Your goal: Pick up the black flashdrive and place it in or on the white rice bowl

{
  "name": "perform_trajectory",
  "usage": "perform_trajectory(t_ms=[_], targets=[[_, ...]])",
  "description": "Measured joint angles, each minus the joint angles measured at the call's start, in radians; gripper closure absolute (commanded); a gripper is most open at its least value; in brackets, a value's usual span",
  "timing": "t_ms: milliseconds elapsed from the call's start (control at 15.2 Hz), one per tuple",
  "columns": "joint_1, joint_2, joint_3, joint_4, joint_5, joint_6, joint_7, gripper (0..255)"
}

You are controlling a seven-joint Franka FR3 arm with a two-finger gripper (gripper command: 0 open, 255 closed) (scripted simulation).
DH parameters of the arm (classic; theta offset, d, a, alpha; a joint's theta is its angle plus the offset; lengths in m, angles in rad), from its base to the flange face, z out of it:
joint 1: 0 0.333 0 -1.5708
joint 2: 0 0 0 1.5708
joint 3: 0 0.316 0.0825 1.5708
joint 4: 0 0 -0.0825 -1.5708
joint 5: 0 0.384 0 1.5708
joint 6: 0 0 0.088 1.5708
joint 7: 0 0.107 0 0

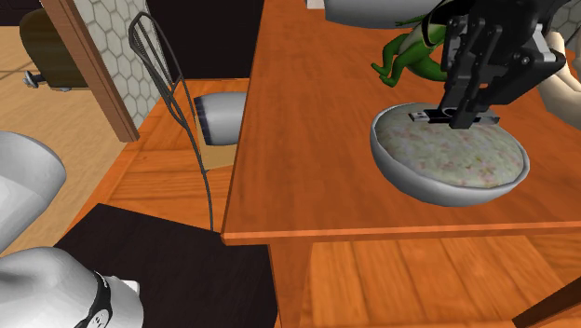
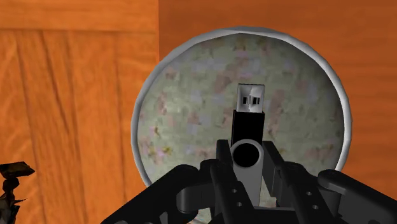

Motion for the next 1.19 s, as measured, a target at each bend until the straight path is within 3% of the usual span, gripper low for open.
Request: perform_trajectory(t_ms=[462, 528, 924, 1188], targets=[[0.0, -0.003, 0.0, -0.024, 0.0, 0.024, 0.001, 255], [0.0, -0.003, 0.0, -0.024, 0.0, 0.024, 0.001, 0], [0.0, -0.002, 0.0, -0.026, 0.001, 0.025, 0.001, 0], [0.002, 0.011, 0.002, 0.085, -0.004, -0.073, 0.003, 0]])
